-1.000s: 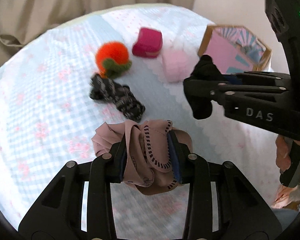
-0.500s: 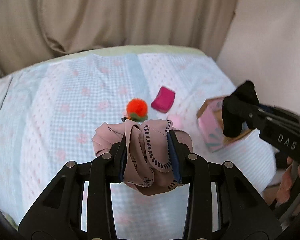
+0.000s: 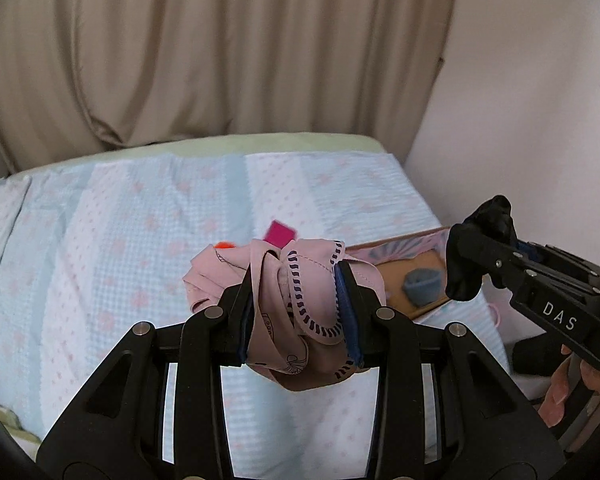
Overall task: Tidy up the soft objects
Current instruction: 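Carry the pink sock and black sock into the box and release both, then lift both tools away from the box toward the remaining items, then grasp the black scrunchie with the left tool while the right tool grasps the pink fuzzy cube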
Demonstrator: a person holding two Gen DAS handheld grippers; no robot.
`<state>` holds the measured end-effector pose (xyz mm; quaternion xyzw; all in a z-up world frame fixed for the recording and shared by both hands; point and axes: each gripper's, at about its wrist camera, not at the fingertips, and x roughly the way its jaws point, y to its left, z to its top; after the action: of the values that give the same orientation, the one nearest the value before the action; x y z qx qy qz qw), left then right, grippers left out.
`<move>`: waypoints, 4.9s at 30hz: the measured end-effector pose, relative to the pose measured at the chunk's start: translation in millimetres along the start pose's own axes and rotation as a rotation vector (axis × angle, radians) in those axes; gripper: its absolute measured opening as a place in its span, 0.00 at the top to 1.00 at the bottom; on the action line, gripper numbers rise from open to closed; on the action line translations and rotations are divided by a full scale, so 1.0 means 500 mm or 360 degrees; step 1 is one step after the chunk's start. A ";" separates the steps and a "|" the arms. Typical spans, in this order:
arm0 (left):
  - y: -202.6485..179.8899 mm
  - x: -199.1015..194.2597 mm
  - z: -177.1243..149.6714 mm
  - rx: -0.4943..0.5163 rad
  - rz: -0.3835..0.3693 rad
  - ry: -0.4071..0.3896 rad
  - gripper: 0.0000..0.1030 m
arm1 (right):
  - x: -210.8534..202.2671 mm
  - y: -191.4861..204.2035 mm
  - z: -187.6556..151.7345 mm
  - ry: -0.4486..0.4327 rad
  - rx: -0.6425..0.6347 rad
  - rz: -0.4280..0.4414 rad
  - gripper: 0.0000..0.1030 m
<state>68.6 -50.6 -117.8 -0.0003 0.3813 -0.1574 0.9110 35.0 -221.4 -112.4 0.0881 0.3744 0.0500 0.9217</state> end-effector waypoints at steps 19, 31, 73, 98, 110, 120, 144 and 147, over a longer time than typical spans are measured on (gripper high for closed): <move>-0.373 0.288 0.037 -0.0062 -0.0213 0.0211 0.69 | 0.045 -0.413 0.039 0.0138 0.0140 -0.0188 0.76; -0.439 0.575 0.019 -0.0086 -0.0119 0.0533 0.69 | 0.297 -0.580 0.030 0.0543 0.0232 -0.0117 0.76; -0.424 0.639 0.002 -0.0019 -0.0065 0.0750 0.00 | 0.403 -0.604 0.021 0.0789 0.0290 0.0034 0.00; -0.186 0.011 0.034 -0.0147 0.0032 -0.0004 0.00 | -0.083 -0.262 0.042 0.0035 -0.0005 -0.0131 0.00; 0.002 -0.084 -0.013 -0.0231 0.0111 -0.0064 0.00 | -0.094 -0.086 0.022 -0.0076 -0.0045 -0.0068 0.00; 0.167 -0.066 -0.014 -0.0200 0.0115 -0.0015 0.00 | -0.010 0.038 0.018 -0.0029 0.0022 -0.0034 0.00; 0.422 0.491 -0.156 0.0015 -0.0192 0.0317 0.02 | 0.510 0.122 -0.139 0.0052 0.0141 -0.0307 0.00; 0.413 0.562 -0.190 0.0042 -0.0225 0.0355 0.05 | 0.582 0.101 -0.166 0.0100 0.0155 -0.0307 0.00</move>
<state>247.2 76.6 -405.3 0.0024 0.4771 -0.2254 0.8494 183.5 -115.4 -358.9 0.0946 0.4119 -0.0544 0.9047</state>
